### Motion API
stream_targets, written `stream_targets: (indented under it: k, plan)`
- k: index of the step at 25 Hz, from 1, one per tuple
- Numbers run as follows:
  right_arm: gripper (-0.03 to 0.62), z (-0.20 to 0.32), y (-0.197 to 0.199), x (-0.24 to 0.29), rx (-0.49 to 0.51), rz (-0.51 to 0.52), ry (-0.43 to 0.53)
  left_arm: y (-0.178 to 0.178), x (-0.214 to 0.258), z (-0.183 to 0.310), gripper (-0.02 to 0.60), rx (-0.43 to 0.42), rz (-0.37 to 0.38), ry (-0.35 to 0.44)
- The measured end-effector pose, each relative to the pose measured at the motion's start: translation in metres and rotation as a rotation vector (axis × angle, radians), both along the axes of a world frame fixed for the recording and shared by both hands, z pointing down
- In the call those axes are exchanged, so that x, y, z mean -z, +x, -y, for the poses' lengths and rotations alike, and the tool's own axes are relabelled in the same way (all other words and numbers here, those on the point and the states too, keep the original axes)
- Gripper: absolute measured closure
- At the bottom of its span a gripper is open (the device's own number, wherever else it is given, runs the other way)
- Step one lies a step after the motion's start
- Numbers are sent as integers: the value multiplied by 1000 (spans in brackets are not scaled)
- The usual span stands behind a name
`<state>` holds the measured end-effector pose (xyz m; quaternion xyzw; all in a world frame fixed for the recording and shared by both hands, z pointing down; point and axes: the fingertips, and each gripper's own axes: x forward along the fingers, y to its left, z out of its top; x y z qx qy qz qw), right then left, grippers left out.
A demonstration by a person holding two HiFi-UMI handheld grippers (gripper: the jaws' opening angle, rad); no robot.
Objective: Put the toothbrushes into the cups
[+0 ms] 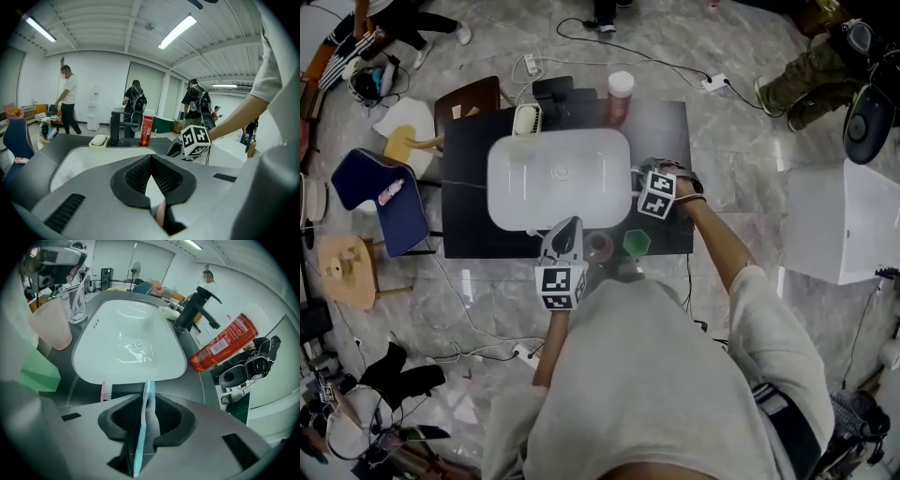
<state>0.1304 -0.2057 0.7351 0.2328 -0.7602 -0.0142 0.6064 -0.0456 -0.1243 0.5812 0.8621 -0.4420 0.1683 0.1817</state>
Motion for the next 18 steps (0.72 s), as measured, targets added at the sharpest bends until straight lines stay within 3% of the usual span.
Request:
stream_targets:
  k: [9, 18]
  plan:
    - [551, -7, 4, -11, -28, -1, -58, -2, 0, 3, 555, 3, 3, 3]
    - [559, -7, 3, -7, -55, 31, -36, -3, 3, 0, 555, -3, 5, 10]
